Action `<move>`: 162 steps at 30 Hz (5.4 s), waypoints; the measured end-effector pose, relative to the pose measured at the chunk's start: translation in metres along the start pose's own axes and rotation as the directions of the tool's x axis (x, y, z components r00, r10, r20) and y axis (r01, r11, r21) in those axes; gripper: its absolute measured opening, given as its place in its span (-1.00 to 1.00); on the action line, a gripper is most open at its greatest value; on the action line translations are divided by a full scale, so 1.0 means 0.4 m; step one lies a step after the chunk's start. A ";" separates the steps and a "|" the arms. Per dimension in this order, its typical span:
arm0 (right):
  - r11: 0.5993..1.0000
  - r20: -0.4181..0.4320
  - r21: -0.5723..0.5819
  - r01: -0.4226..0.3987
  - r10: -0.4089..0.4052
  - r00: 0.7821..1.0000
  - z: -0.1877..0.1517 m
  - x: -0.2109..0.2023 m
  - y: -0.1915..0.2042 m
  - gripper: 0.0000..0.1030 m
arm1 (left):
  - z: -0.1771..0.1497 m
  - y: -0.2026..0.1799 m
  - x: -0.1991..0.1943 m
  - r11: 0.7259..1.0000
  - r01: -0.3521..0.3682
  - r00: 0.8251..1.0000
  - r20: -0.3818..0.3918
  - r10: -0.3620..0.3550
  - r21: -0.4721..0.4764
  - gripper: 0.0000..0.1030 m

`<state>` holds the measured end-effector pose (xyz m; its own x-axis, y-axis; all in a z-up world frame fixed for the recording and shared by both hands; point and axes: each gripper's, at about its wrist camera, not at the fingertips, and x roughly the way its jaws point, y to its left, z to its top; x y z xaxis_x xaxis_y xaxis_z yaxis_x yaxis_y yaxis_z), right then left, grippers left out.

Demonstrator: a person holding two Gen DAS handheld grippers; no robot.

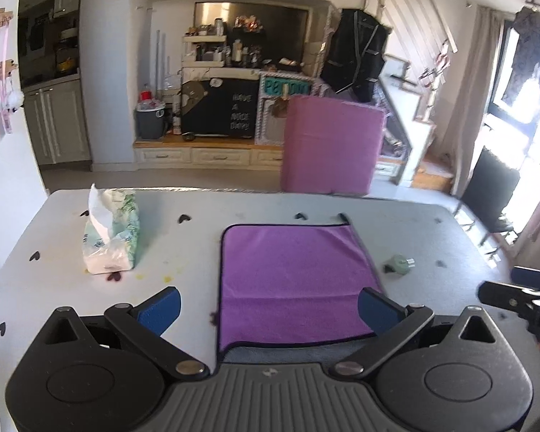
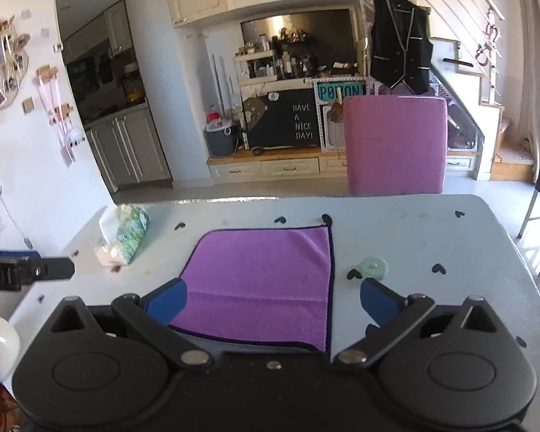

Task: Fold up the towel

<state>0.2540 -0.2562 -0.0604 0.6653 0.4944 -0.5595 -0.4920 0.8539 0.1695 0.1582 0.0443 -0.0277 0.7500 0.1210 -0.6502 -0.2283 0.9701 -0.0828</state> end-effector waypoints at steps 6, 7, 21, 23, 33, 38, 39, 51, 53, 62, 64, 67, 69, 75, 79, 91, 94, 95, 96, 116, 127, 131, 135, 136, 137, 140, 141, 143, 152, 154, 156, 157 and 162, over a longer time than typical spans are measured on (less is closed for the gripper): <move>0.999 -0.056 -0.045 0.027 -0.029 0.998 -0.019 0.100 -0.010 0.99 | -0.011 0.025 0.117 0.999 -0.042 0.997 -0.066 0.043 0.014 1.00; 0.999 -0.077 -0.047 0.014 -0.018 0.997 -0.022 0.120 -0.014 0.99 | -0.014 0.026 0.135 0.999 -0.045 0.996 -0.079 0.047 0.022 1.00; 0.998 -0.182 0.065 0.001 0.011 0.983 -0.071 0.309 -0.086 0.99 | -0.058 0.029 0.322 0.998 -0.014 0.975 -0.220 0.026 0.054 1.00; 0.997 -0.203 0.073 0.004 0.011 0.979 -0.079 0.330 -0.090 0.99 | -0.064 0.031 0.342 0.998 -0.012 0.971 -0.238 0.026 0.059 1.00; 0.990 -0.307 0.139 -0.022 0.064 0.950 -0.109 0.408 -0.128 0.98 | -0.098 0.068 0.430 1.000 0.011 0.930 -0.367 -0.007 0.007 1.00; 0.986 -0.349 0.163 -0.030 0.086 0.933 -0.114 0.429 -0.143 0.74 | -0.115 0.100 0.448 0.995 0.067 0.919 -0.384 -0.089 -0.071 1.00; 0.985 -0.359 0.170 -0.034 0.094 0.929 -0.115 0.432 -0.146 0.69 | -0.117 0.106 0.450 0.993 0.076 0.917 -0.384 -0.104 -0.086 0.97; 0.983 -0.435 0.177 -0.055 0.128 0.891 -0.125 0.454 -0.166 0.02 | -0.113 0.125 0.466 0.980 0.122 0.894 -0.411 -0.176 -0.154 0.23; 0.984 -0.452 0.167 -0.059 0.130 0.883 -0.128 0.458 -0.166 -0.05 | -0.116 0.126 0.470 0.982 0.118 0.892 -0.420 -0.169 -0.146 0.20; 0.991 -0.487 0.118 -0.058 0.109 0.867 -0.138 0.468 -0.170 -0.29 | -0.131 0.140 0.484 0.988 0.100 0.871 -0.469 -0.144 -0.116 0.06; 0.991 -0.495 0.114 -0.066 0.114 0.861 -0.140 0.469 -0.168 -0.33 | -0.133 0.144 0.485 0.989 0.098 0.866 -0.480 -0.140 -0.110 0.05; 0.993 -0.512 0.098 -0.067 0.108 0.852 -0.145 0.473 -0.166 -0.40 | -0.134 0.151 0.485 0.989 0.101 0.860 -0.489 -0.143 -0.111 -0.01; 0.994 -0.521 0.091 -0.068 0.106 0.847 -0.149 0.475 -0.167 -0.47 | -0.134 0.153 0.483 0.988 0.108 0.859 -0.490 -0.151 -0.114 -0.10; 0.995 -0.535 0.066 -0.080 0.102 0.839 -0.150 0.473 -0.162 -0.57 | -0.126 0.142 0.477 0.987 0.124 0.859 -0.487 -0.158 -0.102 -0.33; 0.996 -0.547 0.042 -0.078 0.088 0.832 -0.153 0.473 -0.156 -0.81 | -0.134 0.132 0.483 0.990 0.122 0.844 -0.518 -0.140 -0.069 -0.69; 0.996 -0.514 0.020 -0.087 0.085 0.853 -0.128 0.449 -0.146 -0.92 | -0.110 0.126 0.457 0.994 0.106 0.868 -0.487 -0.101 -0.018 -0.91; 0.996 -0.489 0.008 -0.086 0.079 0.869 -0.110 0.435 -0.142 -0.92 | -0.094 0.126 0.441 0.996 0.088 0.887 -0.454 -0.087 -0.020 -0.91; 0.996 -0.478 0.002 -0.085 0.076 0.875 -0.103 0.429 -0.140 -0.92 | -0.087 0.124 0.439 0.996 0.086 0.891 -0.446 -0.086 -0.022 -0.91; 0.997 -0.465 0.000 -0.083 0.073 0.882 -0.094 0.423 -0.139 -0.92 | -0.079 0.124 0.435 0.996 0.083 0.897 -0.434 -0.086 -0.025 -0.91; 0.998 -0.320 -0.037 -0.056 0.041 0.947 0.156 0.510 -0.145 -0.92 | 0.207 0.117 0.532 0.997 0.074 0.964 -0.257 -0.068 0.015 -0.91; 0.996 -0.285 -0.091 -0.024 -0.003 0.959 0.272 0.652 -0.135 -0.92 | 0.315 0.118 0.664 0.997 0.061 0.971 -0.235 -0.049 0.045 -0.91; 0.996 -0.278 -0.086 -0.010 -0.014 0.960 0.287 0.701 -0.135 -0.92 | 0.333 0.107 0.713 0.997 0.061 0.970 -0.238 -0.046 0.056 -0.91; 0.996 -0.290 -0.090 -0.002 -0.025 0.957 0.285 0.747 -0.138 -0.92 | 0.337 0.094 0.753 0.996 0.063 0.967 -0.251 -0.045 0.065 -0.91; 0.996 -0.293 -0.093 0.002 -0.030 0.956 0.285 0.758 -0.138 -0.92 | 0.335 0.093 0.760 0.996 0.062 0.966 -0.256 -0.043 0.066 -0.91; 0.996 -0.295 -0.092 0.005 -0.032 0.955 0.284 0.766 -0.138 -0.92 | 0.333 0.092 0.766 0.996 0.058 0.965 -0.260 -0.039 0.066 -0.91; 0.996 -0.301 -0.089 0.011 -0.038 0.953 0.280 0.784 -0.141 -0.92 | 0.328 0.092 0.785 0.997 0.053 0.962 -0.271 -0.035 0.062 -0.91; 0.996 -0.303 -0.093 0.012 -0.040 0.952 0.278 0.790 -0.141 -0.92 | 0.326 0.094 0.790 0.997 0.054 0.961 -0.274 -0.035 0.061 -0.91; 0.995 -0.305 -0.094 0.012 -0.040 0.951 0.275 0.794 -0.138 -0.92 | 0.324 0.098 0.797 0.997 0.051 0.961 -0.276 -0.033 0.057 -0.91; 0.996 -0.312 -0.084 0.023 -0.048 0.949 0.265 0.817 -0.135 -0.92 | 0.307 0.115 0.824 0.998 0.032 0.957 -0.291 -0.015 0.052 -0.91; 0.996 -0.319 -0.084 0.025 -0.051 0.946 0.258 0.820 -0.138 -0.92 | 0.302 0.118 0.833 0.998 0.030 0.955 -0.297 -0.013 0.051 -0.91; 0.996 -0.324 -0.084 0.030 -0.056 0.944 0.255 0.824 -0.140 -0.92 | 0.297 0.115 0.841 0.998 0.026 0.954 -0.301 -0.009 0.055 -0.91; 0.996 -0.326 -0.083 0.032 -0.058 0.944 0.254 0.826 -0.141 -0.92 | 0.295 0.115 0.846 0.998 0.026 0.953 -0.301 -0.008 0.056 -0.91; 0.996 -0.329 -0.076 0.048 -0.070 0.942 0.251 0.838 -0.145 -0.92 | 0.284 0.115 0.863 0.998 0.011 0.949 -0.314 0.007 0.056 -0.91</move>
<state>0.5619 -0.1239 -0.1762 0.4766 0.3523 -0.8054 -0.5007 0.8619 0.0808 0.4770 0.1544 -0.1702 0.5157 0.0555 -0.8550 -0.1844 0.9817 -0.0475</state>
